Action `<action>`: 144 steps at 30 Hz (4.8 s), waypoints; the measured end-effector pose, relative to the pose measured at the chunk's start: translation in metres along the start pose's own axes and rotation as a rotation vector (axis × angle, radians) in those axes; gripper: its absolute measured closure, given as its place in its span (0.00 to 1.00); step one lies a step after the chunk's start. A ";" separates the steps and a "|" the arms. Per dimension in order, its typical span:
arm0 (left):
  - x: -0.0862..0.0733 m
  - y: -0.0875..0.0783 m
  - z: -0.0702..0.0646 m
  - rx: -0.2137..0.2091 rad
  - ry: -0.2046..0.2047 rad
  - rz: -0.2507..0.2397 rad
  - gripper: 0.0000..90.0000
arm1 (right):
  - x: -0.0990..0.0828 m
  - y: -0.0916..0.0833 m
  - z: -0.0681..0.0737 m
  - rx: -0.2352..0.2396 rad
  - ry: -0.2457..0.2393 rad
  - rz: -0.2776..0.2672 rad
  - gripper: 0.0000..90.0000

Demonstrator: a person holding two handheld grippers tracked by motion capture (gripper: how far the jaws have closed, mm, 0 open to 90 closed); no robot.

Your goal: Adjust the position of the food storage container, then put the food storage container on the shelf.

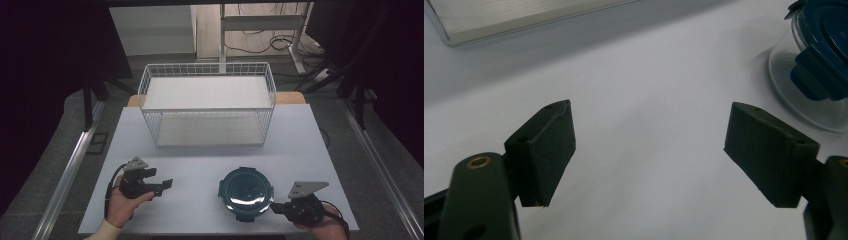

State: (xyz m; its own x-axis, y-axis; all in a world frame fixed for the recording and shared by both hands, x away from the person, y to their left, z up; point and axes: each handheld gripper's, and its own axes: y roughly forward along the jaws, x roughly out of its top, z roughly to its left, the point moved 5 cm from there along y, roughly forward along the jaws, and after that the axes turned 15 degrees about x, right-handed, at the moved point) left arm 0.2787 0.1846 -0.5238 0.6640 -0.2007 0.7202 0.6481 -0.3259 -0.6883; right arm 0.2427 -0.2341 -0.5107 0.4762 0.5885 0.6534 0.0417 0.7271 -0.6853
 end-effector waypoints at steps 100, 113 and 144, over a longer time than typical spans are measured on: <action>0.012 -0.016 -0.009 -0.038 -0.067 -0.025 0.19 | 0.061 0.029 -0.038 -0.110 0.088 -0.261 0.22; 0.022 -0.008 -0.023 -0.108 -0.103 0.013 0.13 | 0.081 0.042 -0.030 -0.042 0.202 -0.293 0.16; 0.008 0.047 -0.050 -0.353 -0.326 0.231 0.20 | 0.093 0.113 -0.040 0.201 0.509 -0.233 0.14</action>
State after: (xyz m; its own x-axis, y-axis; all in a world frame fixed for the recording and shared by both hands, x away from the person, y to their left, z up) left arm 0.2957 0.1213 -0.5466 0.8926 -0.0248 0.4502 0.3436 -0.6091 -0.7148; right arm 0.3272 -0.1116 -0.5404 0.8377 0.1976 0.5091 0.0526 0.8987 -0.4354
